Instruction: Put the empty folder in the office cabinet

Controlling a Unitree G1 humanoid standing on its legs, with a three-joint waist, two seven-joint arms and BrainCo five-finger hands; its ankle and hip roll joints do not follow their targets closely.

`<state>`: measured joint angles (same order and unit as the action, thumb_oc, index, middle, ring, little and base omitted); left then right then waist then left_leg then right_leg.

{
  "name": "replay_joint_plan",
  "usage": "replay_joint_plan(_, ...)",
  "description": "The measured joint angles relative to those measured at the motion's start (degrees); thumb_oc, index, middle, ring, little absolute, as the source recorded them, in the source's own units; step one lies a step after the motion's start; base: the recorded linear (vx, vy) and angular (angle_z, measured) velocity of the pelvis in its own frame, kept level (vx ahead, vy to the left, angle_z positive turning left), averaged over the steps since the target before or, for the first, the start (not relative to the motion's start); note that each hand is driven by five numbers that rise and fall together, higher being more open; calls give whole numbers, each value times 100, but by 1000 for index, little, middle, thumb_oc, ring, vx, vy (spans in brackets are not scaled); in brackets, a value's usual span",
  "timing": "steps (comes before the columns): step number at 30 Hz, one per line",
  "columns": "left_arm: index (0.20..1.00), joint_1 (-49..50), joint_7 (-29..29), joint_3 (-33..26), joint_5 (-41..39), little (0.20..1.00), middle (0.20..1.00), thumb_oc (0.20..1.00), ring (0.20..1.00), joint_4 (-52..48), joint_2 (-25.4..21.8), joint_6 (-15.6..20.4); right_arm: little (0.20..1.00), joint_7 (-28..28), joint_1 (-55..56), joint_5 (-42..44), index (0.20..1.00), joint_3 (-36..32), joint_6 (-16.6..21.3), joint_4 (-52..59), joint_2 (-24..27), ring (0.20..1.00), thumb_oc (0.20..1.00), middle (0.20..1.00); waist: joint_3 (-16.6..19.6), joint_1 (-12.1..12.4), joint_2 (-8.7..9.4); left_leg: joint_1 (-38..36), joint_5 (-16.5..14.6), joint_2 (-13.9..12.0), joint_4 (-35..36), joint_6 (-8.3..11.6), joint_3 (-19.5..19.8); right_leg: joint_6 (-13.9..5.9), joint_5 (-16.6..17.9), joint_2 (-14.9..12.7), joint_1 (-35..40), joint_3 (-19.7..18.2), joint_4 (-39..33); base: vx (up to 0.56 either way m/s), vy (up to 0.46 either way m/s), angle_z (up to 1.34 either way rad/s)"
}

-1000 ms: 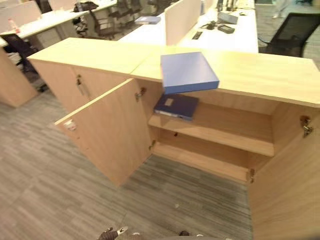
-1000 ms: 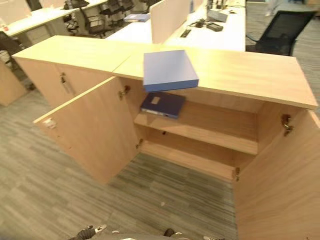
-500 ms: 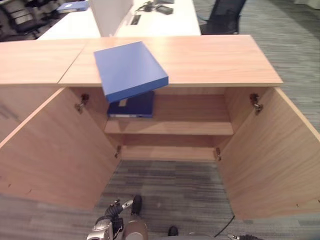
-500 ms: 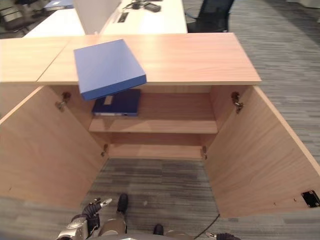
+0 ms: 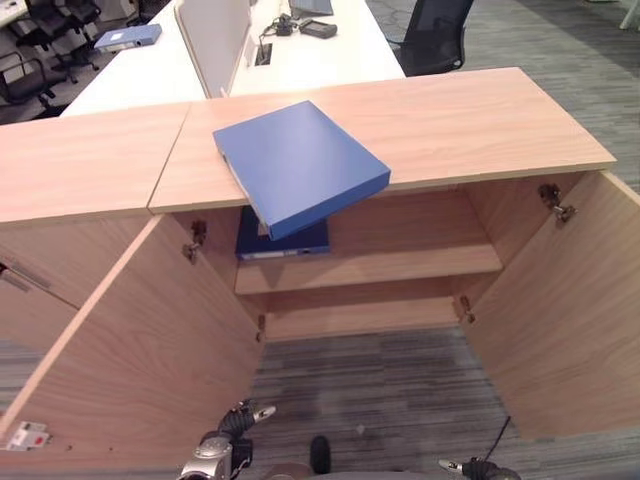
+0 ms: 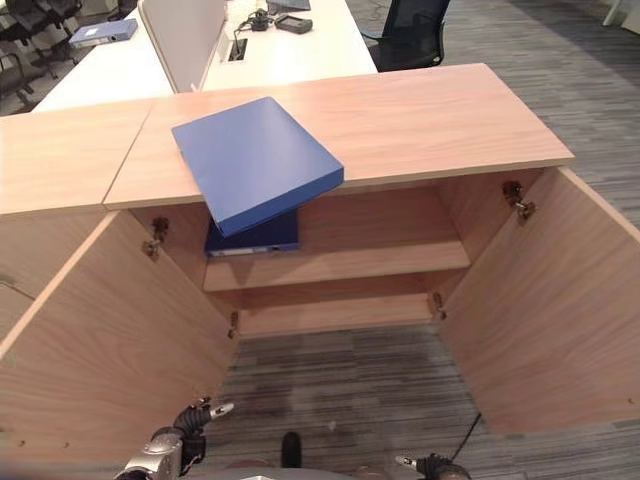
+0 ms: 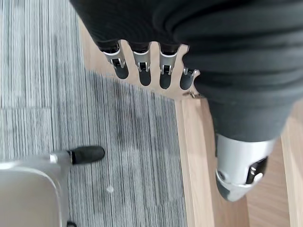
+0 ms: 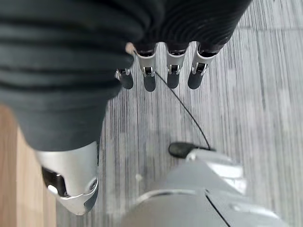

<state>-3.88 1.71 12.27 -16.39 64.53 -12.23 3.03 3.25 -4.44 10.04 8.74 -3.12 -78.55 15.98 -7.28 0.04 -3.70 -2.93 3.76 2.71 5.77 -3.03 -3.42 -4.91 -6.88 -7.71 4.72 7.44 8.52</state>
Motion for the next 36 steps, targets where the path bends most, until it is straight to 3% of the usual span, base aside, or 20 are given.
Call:
replay_joint_plan(2,1000,-14,66,149,10,1000,1000,1000,1000,-224,-23,9,1000,11,-2,14,1000,-4,-4,-20,-6,1000,1000,1000,-43,5,-49,-68,-28,43,-15,-68,15,7,-114,-103,-286,76,693,13,30,-9)
replay_joint_plan(4,1000,-20,165,155,4,1000,1000,1000,1000,-326,-33,38,1000,50,-20,13,1000,25,9,-11,-9,1000,1000,1000,-35,-98,-19,-28,11,53,-41,-103,146,45,-276,-25,-602,-329,1069,26,-20,35)
replay_joint_plan(5,1000,-53,178,162,2,1000,1000,1000,1000,-361,-37,53,1000,73,-59,15,1000,43,-8,16,-17,1000,1000,1000,-42,-79,64,-36,15,117,-13,-115,155,21,-276,-81,-713,-368,1013,30,-67,24)
replay_joint_plan(7,1000,9,238,133,0,1000,1000,1000,1000,-520,-85,68,1000,149,-132,14,1000,272,10,138,-61,1000,1000,1000,-71,-12,124,14,21,74,-3,-111,173,-87,-258,60,-875,-819,558,6,-100,2)
replay_joint_plan(8,1000,26,261,168,-2,1000,1000,1000,1000,-616,-132,64,1000,181,-132,13,1000,304,14,264,-81,1000,1000,1000,-85,12,207,22,39,73,-7,-85,173,-45,-218,93,-936,-772,298,14,-113,22)
replay_joint_plan(10,1000,186,329,167,-22,1000,1000,1000,1000,-1143,-217,61,1000,215,-108,12,1000,469,39,518,-111,1000,1000,1000,-87,24,310,71,76,17,-21,-16,246,-79,393,169,-857,-814,-53,62,-147,19)
replay_joint_plan(16,1000,672,264,180,-128,1000,1000,1000,1000,-2887,-311,146,1000,296,46,-6,1000,487,32,879,-122,1000,1000,1000,-26,62,378,-171,48,-351,-55,326,396,161,949,514,115,-470,-1393,120,-134,11)
replay_joint_plan(21,1000,877,263,172,-112,1000,1000,1000,1000,-4177,-533,133,1000,378,148,-59,1000,480,6,1113,-87,1000,1000,1000,65,41,406,-252,12,-503,-52,444,525,255,900,681,249,-345,-1393,80,-85,11)
replay_joint_plan(25,1000,1166,201,124,-62,1000,1000,1000,1000,-5620,-1049,116,1000,423,171,-247,1000,479,0,1360,-23,1000,1000,1000,91,62,363,-253,19,-536,-52,456,540,243,882,716,255,-338,-1394,58,-61,1)
replay_joint_plan(29,1000,1287,99,-15,-60,1000,1000,1000,1000,-5502,-1028,-37,1000,386,255,-463,1000,484,-36,1302,28,1000,1000,1000,177,98,230,-243,-7,-515,-3,481,560,240,866,691,259,-323,-1395,53,-47,1)
replay_joint_plan(36,1000,1897,120,-527,222,1000,1000,1000,1000,-5442,-955,-366,1000,337,666,-569,1000,486,-266,1379,34,1000,1000,1000,199,235,236,-217,-19,-518,-2,493,690,272,845,703,254,-207,-1394,33,-35,9)
